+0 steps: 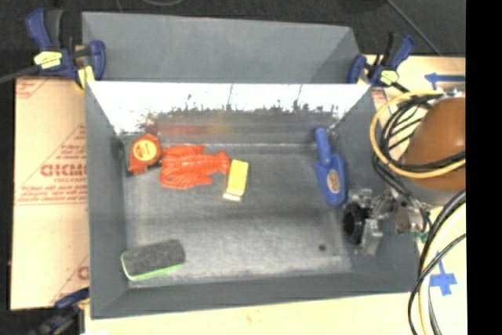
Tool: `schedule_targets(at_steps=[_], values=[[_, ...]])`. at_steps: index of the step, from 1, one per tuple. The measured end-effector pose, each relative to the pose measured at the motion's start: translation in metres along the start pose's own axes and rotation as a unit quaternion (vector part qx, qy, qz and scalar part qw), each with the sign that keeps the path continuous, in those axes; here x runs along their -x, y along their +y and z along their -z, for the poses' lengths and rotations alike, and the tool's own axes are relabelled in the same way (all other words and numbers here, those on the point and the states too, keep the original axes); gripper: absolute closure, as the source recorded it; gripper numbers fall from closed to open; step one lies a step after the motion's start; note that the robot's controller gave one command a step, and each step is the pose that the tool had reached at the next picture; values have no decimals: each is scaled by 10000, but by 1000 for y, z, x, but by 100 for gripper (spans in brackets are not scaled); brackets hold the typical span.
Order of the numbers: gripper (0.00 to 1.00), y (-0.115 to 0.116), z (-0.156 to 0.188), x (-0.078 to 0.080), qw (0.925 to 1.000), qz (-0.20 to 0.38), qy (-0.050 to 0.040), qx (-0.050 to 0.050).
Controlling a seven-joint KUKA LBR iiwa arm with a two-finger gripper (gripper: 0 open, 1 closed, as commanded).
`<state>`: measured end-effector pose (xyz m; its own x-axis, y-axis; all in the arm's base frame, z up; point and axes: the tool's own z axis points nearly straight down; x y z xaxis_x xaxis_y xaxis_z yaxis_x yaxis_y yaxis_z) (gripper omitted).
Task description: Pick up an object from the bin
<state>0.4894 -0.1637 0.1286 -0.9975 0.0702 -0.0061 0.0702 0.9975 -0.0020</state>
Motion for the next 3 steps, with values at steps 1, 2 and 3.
schedule_targets(at_steps=[1, 2, 3], values=[[100, 0, 6, 0, 10000, 0, 0, 0], [100, 0, 12, -1, 10000, 2, 35, 8], [100, 0, 30, -2, 10000, 1, 45, 10]])
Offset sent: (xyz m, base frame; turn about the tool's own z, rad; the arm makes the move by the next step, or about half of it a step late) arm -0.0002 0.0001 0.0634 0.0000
